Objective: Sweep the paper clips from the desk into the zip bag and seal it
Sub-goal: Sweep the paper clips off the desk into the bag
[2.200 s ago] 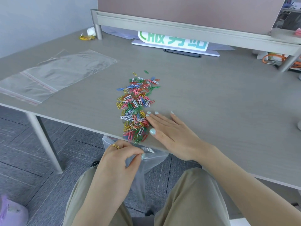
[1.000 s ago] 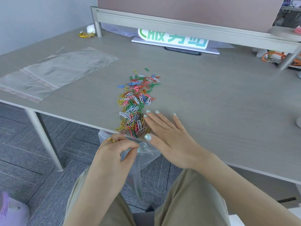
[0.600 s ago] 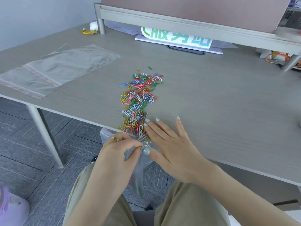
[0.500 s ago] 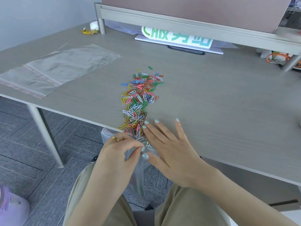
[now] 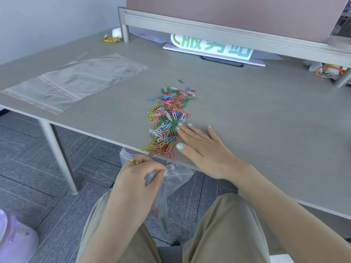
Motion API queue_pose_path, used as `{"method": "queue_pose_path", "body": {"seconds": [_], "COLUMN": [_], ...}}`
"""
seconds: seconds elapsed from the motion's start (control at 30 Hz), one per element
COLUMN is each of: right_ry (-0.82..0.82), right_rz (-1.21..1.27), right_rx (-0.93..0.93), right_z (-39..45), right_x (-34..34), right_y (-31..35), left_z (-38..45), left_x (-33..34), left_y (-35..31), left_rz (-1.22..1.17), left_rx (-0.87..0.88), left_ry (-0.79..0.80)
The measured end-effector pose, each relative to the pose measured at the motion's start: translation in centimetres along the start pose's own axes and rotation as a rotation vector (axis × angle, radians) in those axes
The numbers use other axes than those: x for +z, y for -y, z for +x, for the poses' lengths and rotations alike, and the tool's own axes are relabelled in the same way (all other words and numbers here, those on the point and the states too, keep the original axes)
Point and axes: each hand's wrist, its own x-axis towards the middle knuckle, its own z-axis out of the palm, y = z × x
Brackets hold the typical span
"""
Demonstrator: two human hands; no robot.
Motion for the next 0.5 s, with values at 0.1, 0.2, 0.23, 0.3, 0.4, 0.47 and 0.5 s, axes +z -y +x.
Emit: {"method": "queue_pose_path", "body": {"seconds": [0.1, 0.2, 0.23, 0.3, 0.4, 0.47, 0.5], "right_ry": [0.018, 0.023, 0.023, 0.012, -0.004, -0.015, -0.009], "right_rz": [-0.06, -0.106, -0.126, -0.15, -0.147, -0.151, -0.141], "right_rx": [-0.075, -0.112, -0.12, -0.141, -0.184, -0.226, -0.241], "right_z": [-0.6, -1.8, -2.1, -2.6, -3.1, -3.4, -3.6], "right_x": [0.1, 0.5, 0.7, 1.1, 1.7, 1.7, 1.6], "right_y": [0.3, 1.0, 1.2, 1.5, 1.7, 1.6, 1.6], "left_z": [0.1, 0.2, 0.2, 0.3, 0.3, 0.3, 0.3], "left_x": [-0.2, -0.2, -0.1, 0.0, -0.1, -0.3, -0.4], "left_y": [0.2, 0.2, 0.2, 0.1, -0.1, -0.2, -0.1], "left_rz": [0.001, 0.005, 0.004, 0.002, -0.003, -0.002, 0.001], "left_rx": [0.004, 0.016, 0.018, 0.02, 0.016, 0.013, 0.017], "left_ry": [-0.007, -0.013, -0.017, -0.021, -0.014, -0.015, -0.02]}}
